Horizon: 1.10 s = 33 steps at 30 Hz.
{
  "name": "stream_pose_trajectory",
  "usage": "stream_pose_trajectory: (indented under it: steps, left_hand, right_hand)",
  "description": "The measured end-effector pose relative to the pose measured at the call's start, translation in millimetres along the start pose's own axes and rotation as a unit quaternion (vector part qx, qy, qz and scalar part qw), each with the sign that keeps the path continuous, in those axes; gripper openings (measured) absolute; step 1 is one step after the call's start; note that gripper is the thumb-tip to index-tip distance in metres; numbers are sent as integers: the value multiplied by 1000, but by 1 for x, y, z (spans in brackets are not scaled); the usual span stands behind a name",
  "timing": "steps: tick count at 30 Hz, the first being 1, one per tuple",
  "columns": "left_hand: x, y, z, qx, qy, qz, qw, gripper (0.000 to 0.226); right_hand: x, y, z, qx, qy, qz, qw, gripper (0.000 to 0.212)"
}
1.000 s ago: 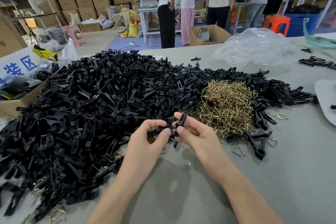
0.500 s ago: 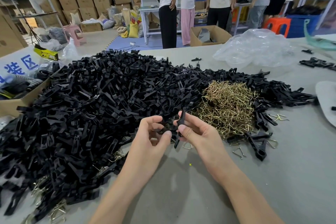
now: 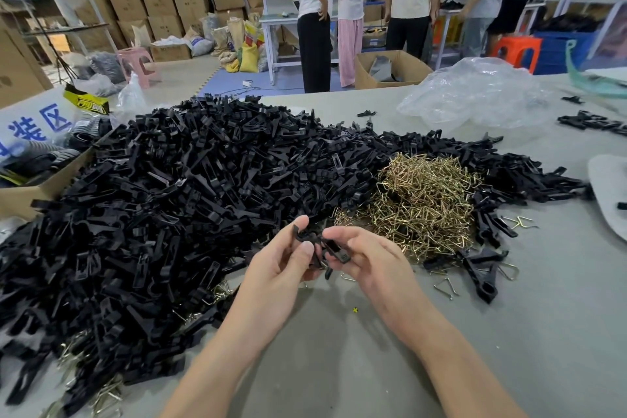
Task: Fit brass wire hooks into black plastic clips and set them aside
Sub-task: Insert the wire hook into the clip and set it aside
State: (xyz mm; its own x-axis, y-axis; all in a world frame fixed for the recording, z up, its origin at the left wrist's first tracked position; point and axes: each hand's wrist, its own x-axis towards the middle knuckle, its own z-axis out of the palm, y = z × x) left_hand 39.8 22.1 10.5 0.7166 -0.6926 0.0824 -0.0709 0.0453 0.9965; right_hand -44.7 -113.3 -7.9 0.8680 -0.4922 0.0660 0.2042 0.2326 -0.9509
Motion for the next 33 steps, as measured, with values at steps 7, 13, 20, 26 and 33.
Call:
stream_pose_trajectory:
  steps: [7, 13, 20, 26, 33]
  left_hand:
    - [0, -3, -1, 56, 39, 21, 997, 36]
    - [0, -1, 0, 61, 76, 48, 994, 27]
    - [-3, -3, 7, 101, 66, 38, 992, 37]
    - [-5, 0, 8, 83, 62, 43, 994, 31]
    - [-6, 0, 10, 76, 70, 47, 994, 22]
  right_hand:
    - [-2, 0, 1, -2, 11, 1, 1000, 23]
    - [1, -2, 0, 127, 31, 19, 991, 38]
    - [1, -6, 2, 166, 39, 26, 985, 46]
    - [0, -7, 4, 159, 39, 25, 986, 39]
    - [-2, -7, 5, 159, 34, 33, 986, 35]
